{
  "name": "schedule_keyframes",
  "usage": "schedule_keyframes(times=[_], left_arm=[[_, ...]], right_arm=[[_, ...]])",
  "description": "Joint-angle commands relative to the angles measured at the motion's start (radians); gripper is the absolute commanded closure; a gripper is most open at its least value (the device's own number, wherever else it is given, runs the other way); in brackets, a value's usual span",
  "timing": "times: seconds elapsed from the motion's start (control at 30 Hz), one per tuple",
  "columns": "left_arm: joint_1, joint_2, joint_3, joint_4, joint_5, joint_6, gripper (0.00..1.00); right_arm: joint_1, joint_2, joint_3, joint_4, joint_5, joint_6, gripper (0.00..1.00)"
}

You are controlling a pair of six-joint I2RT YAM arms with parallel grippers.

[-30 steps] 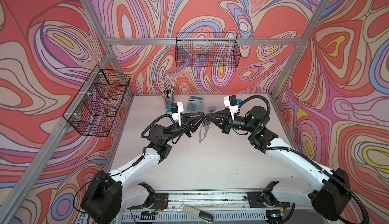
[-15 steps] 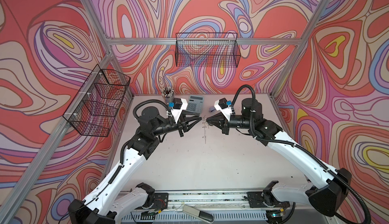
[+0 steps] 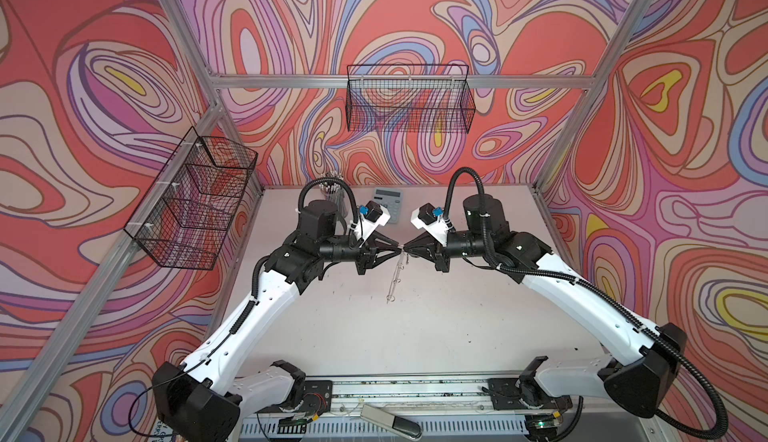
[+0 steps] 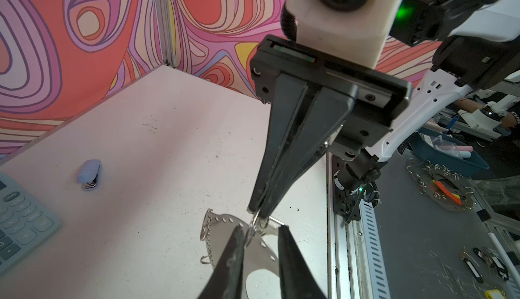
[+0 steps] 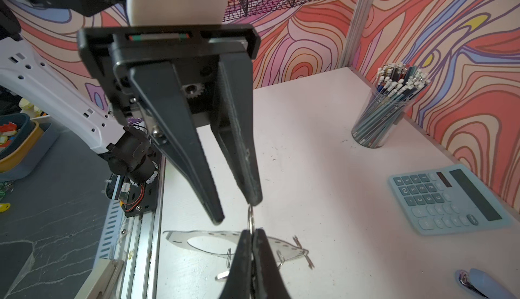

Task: Attach keys to a key ring
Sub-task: Insert the key into the keyring.

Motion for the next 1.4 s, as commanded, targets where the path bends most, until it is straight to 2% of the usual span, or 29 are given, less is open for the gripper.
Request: schedule_keyframes(times=[0.0, 0.57, 0.77, 0.93, 1.1, 1.2, 1.37], left_arm=[[0.0, 0.008, 0.035, -0.055, 0.02, 0.059, 0.77], [-0.024, 0.053, 0.072, -0.128, -0.027, 0.104, 0.8], [-0.025, 0.057, 0.081, -0.122, -0.016, 0.095, 1.0], [-0.026, 0.039, 0.058, -0.085, -0.016, 0.075, 1.0], [-0.026, -0.034, -0.044, 0.125, -0.038, 0.006, 1.0], [-0.026, -0.066, -0.084, 0.202, -0.037, -0.022, 1.0], [-0.025, -0.084, -0.092, 0.23, -0.038, -0.038, 1.0]], right_arm=[[0.006, 0.004, 0.027, -0.013, 0.002, -0.039, 1.0], [0.025, -0.002, 0.019, 0.003, -0.005, -0.03, 1.0], [0.028, 0.001, 0.018, 0.002, -0.002, -0.029, 1.0], [0.028, -0.008, 0.01, 0.013, 0.017, -0.014, 1.0], [0.024, -0.057, -0.038, 0.066, 0.076, 0.029, 0.79], [-0.002, -0.093, -0.076, 0.102, 0.05, 0.063, 0.78], [-0.029, -0.099, -0.102, 0.115, -0.033, 0.096, 0.77]])
